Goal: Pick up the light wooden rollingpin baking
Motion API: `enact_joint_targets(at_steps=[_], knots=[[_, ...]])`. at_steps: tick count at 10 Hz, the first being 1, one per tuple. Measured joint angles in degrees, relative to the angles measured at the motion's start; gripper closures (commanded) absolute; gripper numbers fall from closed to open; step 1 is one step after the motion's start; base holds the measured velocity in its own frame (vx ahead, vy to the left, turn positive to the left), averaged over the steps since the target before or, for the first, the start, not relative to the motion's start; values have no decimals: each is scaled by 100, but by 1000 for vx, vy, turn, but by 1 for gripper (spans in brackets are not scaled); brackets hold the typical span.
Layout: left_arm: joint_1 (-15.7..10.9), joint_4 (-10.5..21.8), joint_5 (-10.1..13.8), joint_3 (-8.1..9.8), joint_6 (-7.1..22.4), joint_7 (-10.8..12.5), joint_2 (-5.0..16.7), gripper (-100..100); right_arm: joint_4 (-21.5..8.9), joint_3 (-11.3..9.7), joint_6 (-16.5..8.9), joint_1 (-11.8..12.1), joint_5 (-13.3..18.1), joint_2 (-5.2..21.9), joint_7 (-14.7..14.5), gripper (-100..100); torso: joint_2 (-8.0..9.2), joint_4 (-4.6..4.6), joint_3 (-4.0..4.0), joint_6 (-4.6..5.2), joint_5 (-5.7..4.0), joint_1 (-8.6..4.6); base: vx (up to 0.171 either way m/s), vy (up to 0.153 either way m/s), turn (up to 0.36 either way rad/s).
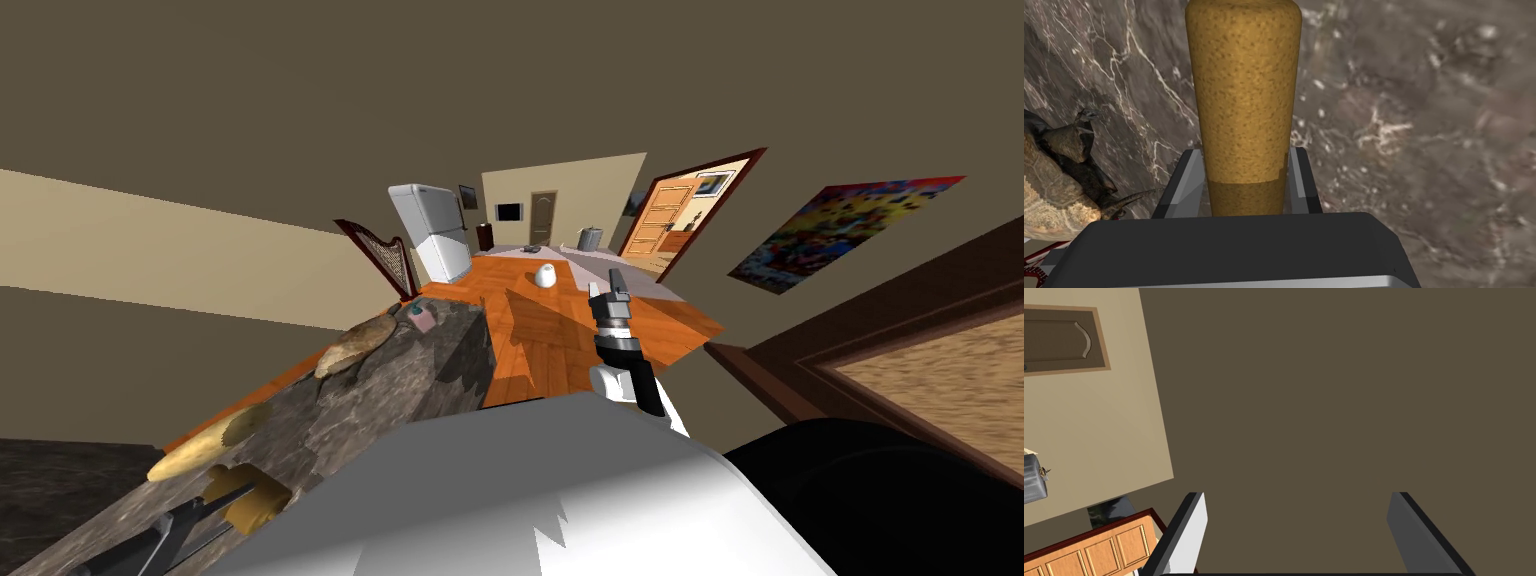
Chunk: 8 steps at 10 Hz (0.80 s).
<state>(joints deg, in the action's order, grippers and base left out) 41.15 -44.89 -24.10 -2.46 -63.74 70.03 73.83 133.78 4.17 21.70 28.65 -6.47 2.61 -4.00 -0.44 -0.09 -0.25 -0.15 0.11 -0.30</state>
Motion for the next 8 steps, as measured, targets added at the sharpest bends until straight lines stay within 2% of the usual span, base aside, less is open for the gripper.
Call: enact_joint_targets(at_steps=[1,2,3,7,8], knots=[[102,70,2,78,-150,-79,-22,100,0,0,0,0,0,0,0,0,4,1,2,4,-4,-1,117,-30,23],[108,330,-44,150,-348,-219,-128,100,0,0,0,0,0,0,0,0,-2,0,-1,0,-2,-1,100,-24,33],[358,235,5,293,-435,-280,-123,100,0,0,0,0,0,0,0,0,1,1,1,4,-7,-4,34,-11,6],[351,685,-75,414,-892,-497,-251,100,0,0,0,-1,0,0,0,0,21,6,12,5,-10,-4,48,-20,13],[358,689,-72,419,-907,-500,-251,0,0,0,0,-1,0,0,0,0,29,8,17,7,-9,0,0,0,0]])
